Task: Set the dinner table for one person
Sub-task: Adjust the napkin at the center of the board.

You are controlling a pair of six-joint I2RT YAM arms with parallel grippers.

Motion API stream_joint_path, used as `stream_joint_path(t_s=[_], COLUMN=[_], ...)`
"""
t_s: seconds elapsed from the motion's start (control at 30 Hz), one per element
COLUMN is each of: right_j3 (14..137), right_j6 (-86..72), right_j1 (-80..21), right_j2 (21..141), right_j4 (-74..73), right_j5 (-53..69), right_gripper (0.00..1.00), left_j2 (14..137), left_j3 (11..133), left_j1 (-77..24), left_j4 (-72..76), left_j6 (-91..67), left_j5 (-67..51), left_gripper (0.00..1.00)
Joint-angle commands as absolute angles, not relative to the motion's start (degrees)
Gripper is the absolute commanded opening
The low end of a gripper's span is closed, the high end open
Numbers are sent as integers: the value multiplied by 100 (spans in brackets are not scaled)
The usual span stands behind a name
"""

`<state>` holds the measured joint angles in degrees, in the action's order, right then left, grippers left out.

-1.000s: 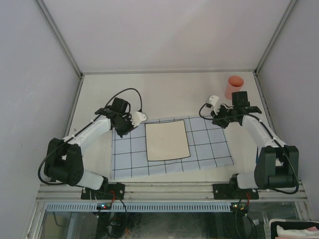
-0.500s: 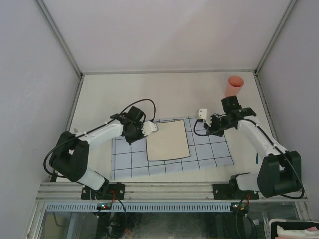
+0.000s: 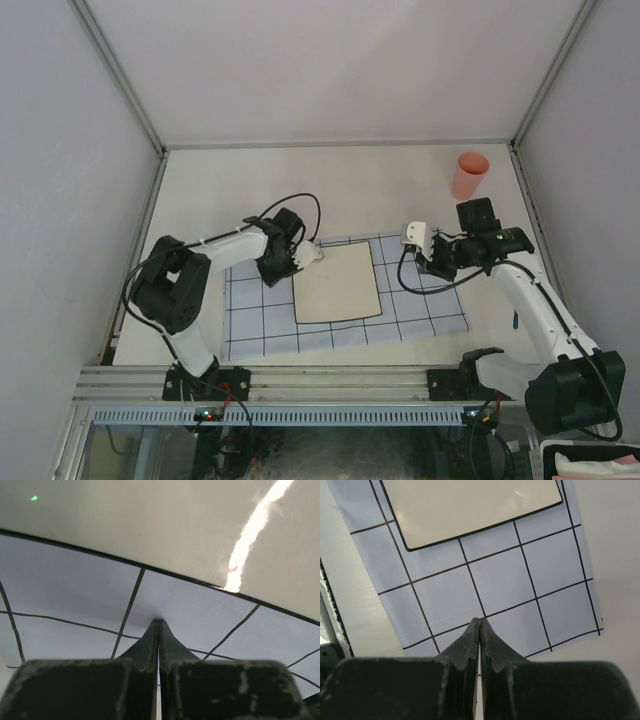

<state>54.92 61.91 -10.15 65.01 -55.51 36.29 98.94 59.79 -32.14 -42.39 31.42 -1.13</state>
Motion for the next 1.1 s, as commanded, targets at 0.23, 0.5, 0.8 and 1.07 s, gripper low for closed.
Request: stream_joint_path(t_s=[0.23,0.5,0.8,1.07], right_j3=[5591,5591,5592,5591], right_j6=[6071,6062,6041,6053], right_j1=[-1041,-935,-836,-770], right_j2=[6029,5985,5985,6020], right_j4=[-6023,-6078,-6091,-6082], right_j5=[3929,3920,3895,3858], right_gripper=[0,0,0,0], left_j2=[10661,10960,11316,11550], left_j3=[6938,7281,7788,8028], left_j1=[-3261,-3124,-2886,-2813], left_j4=[-4385,-4344,-4490,-4534], left_j6=[3111,3116,3174,3239], left_j5=[32,108,63,96], left_gripper=[0,0,0,0])
